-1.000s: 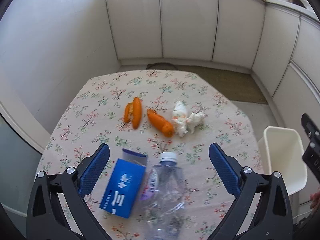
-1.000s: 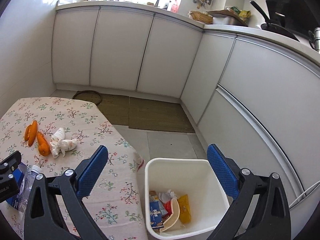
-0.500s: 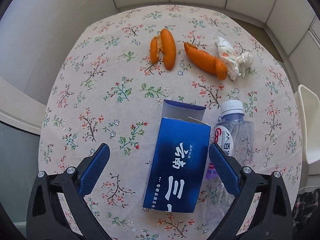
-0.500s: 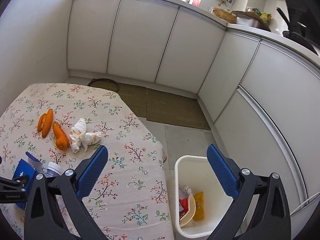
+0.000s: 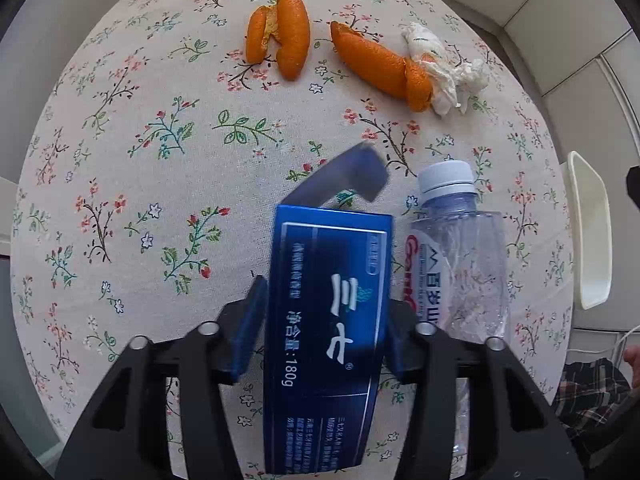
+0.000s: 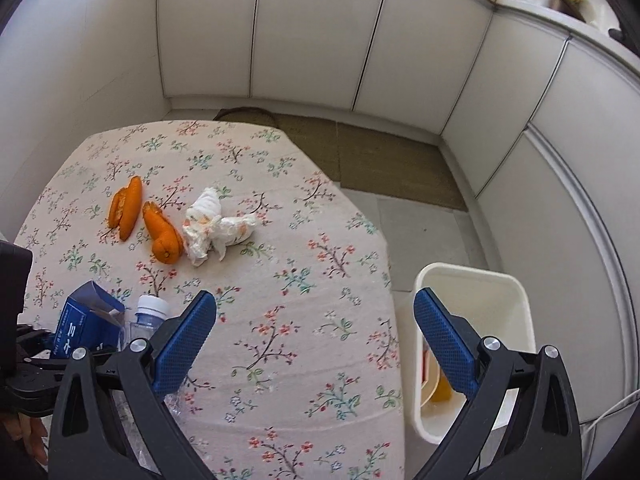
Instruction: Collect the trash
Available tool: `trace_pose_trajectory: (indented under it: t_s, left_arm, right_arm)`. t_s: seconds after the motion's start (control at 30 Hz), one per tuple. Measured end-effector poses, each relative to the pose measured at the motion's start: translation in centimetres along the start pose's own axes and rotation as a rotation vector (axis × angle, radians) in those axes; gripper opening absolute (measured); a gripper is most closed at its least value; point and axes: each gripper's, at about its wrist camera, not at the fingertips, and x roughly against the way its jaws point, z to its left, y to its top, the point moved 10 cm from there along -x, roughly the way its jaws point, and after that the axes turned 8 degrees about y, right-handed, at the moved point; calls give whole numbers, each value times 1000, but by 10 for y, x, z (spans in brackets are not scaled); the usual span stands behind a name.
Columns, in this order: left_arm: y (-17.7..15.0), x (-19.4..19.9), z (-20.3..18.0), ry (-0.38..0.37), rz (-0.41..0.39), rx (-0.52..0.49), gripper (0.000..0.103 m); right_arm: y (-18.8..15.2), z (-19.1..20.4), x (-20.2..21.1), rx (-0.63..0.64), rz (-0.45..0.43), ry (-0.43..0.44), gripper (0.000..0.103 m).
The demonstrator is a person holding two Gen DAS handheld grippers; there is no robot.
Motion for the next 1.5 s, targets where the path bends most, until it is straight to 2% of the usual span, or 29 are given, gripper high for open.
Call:
trace_pose_trajectory:
  t_s: [0.2,0.33,0.47,0.73,0.87,0.9,0.93,1.0,1.2,1.5]
  left_arm:
    - [4,29,9,-56,-76,30,38]
    - [10,61,22,-80,-156,58,38]
    - [11,87,39,-75,-222,78,38]
    - [8,105,68,-85,-265,155,38]
    - [9,107,80,-76,-278,181,38]
    - [10,107,82,-74,-282,188,38]
    - [10,108,84,-72,-286,194,38]
    - [10,109,87,-71,-294,208,38]
    - [13,114,94,-67,-321,242,38]
    - [22,125,92,-56,-372,263,38]
  right_arm:
    - [-16,28,-15,-2,94,86,96]
    - [-36,60,-30,40,194,169,96]
    - [-54,86,-44,59,272,224,96]
    - [-76,127,-61,138,343,224,96]
    - [-83,133,-73,137,371,214,96]
    - [-84,133,-75,128,375,216,89]
    - [-84,133,-77,113,381,223,74]
    - [-86,132,-81,82,406,246,72]
    - [-65,126,-73,-20,356,311,71]
    - [-11,121,-27,-51,166,378,71]
